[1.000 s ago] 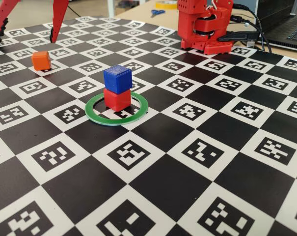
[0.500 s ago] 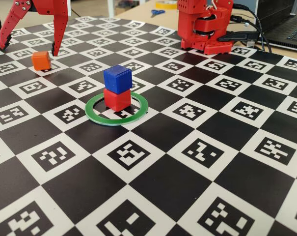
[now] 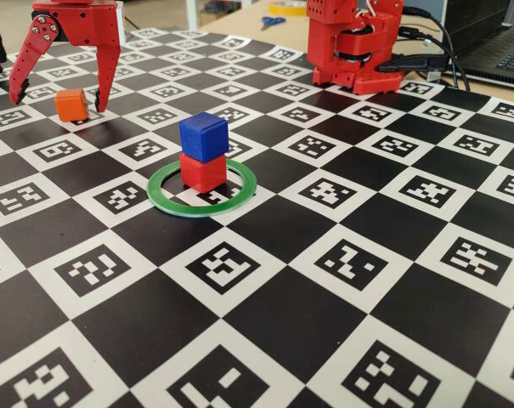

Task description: Grab the red cube then put it in the green circle then put the blue cube on top and finally the orange cube on top

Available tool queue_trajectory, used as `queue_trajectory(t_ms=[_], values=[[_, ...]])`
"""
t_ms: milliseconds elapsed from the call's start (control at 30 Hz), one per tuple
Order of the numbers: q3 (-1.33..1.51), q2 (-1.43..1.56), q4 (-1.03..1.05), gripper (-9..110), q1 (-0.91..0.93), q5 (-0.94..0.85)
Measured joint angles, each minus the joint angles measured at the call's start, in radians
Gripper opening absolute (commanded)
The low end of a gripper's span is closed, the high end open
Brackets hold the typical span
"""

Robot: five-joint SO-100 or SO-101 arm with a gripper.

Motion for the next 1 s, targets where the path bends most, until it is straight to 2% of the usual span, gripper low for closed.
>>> queue_trajectory(t_ms=[300, 533, 667, 1000], values=[[0.0, 0.0, -0.002, 42, 0.0, 0.0], [0.0, 0.0, -0.018, 24, 0.0, 0.006], [0.0, 0.0, -0.018, 17, 0.0, 0.015], [0.0, 0.0, -0.018, 11, 0.0, 0.015]])
